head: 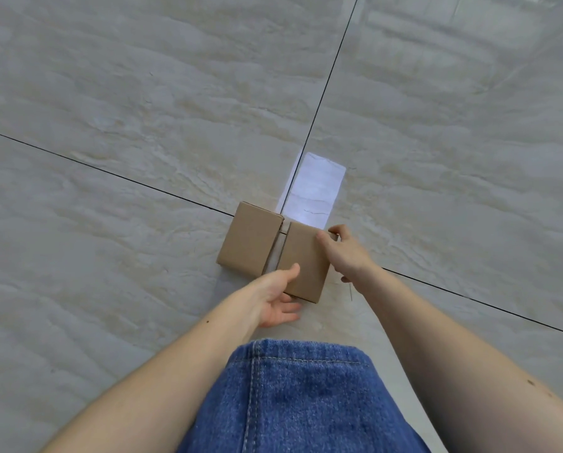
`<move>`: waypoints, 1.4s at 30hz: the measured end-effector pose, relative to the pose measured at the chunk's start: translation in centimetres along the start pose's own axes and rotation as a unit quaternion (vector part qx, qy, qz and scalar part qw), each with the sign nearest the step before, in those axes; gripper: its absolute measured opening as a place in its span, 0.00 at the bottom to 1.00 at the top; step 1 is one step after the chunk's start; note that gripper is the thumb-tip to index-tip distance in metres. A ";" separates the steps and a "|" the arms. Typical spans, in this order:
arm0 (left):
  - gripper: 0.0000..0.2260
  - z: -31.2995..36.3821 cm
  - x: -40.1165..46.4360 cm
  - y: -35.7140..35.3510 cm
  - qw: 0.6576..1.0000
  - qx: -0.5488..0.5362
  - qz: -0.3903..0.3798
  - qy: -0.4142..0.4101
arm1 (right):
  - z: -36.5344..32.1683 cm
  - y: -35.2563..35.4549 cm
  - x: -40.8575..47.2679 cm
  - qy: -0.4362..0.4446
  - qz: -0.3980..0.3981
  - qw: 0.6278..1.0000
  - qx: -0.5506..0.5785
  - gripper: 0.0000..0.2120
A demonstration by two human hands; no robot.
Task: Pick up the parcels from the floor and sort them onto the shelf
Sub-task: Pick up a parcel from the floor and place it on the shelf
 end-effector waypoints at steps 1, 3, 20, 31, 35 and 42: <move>0.30 0.0 -0.8 -0.5 1.000 -0.001 -0.005 -0.004 | -0.3 0.3 -0.7 0.006 0.010 1.000 0.013 0.22; 0.31 0.2 -2.9 -1.4 1.000 -0.005 -0.014 -0.012 | -1.3 1.2 -2.5 0.014 0.030 0.999 0.034 0.21; 0.34 5.8 -37.7 -8.3 0.989 -0.041 0.021 -0.142 | -18.0 12.6 -32.3 0.120 0.160 0.941 0.274 0.21; 0.40 10.3 -56.8 -12.8 0.974 0.001 -0.011 -0.225 | -28.5 19.9 -48.7 0.204 0.120 0.910 0.341 0.15; 0.42 10.7 -61.1 -13.4 0.965 -0.057 -0.059 -0.249 | -30.9 21.5 -53.1 0.229 0.087 0.897 0.368 0.16; 0.49 11.1 -67.1 -14.6 0.946 -0.060 -0.139 -0.287 | -32.6 23.9 -58.2 0.249 0.003 0.878 0.409 0.32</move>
Point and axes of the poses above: each hand's wrist, its own x-axis towards the middle knuckle, its own y-axis out of the back of the hand, z = x × y, the point moved 4 cm from there along x, towards the middle knuckle, and after that the axes turned 13 degrees about x, right-handed, at the moved point
